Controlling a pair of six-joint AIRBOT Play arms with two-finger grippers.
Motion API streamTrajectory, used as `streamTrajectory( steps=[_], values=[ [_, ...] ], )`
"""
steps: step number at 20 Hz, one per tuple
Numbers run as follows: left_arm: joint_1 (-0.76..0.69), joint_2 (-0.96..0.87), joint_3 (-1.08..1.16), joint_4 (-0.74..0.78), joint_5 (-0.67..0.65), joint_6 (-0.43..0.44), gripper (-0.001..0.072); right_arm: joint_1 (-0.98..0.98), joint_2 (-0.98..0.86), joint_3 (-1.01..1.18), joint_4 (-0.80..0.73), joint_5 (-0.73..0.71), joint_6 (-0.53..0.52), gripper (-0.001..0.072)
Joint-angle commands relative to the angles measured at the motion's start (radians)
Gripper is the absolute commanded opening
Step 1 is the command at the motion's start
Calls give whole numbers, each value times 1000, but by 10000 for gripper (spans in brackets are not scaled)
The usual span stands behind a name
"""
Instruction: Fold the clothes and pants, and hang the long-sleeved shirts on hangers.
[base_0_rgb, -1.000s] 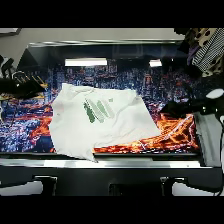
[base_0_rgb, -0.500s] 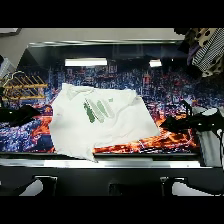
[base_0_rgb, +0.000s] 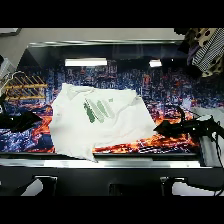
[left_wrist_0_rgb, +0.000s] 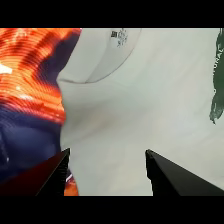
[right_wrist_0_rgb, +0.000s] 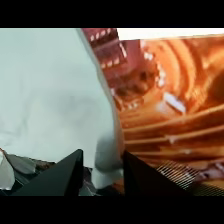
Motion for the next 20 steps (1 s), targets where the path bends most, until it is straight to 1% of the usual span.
streamTrajectory(
  steps=[1,2,3,7,10,14,19,20],
  values=[
    [44,30,-118,-11,8,25,546,1,-3,-35,9,-22,-23,263],
    [55,37,-156,-20,9,31,546,1,-3,-35,18,-14,-40,124],
    [63,40,-193,-31,9,42,546,1,-2,-35,47,-8,-67,41],
    [67,39,-299,-74,23,93,546,1,31,-35,126,-2,-87,40],
    [65,39,-356,-125,8,115,546,1,84,-35,127,-1,-87,39],
    [57,40,-399,-125,-18,138,546,1,125,-35,126,15,-87,40],
    [-13,39,-443,-125,-2,148,544,1,164,-35,126,15,-86,39],
    [-26,39,-450,-125,4,148,533,1,171,-35,126,16,-85,39]
  ],
)
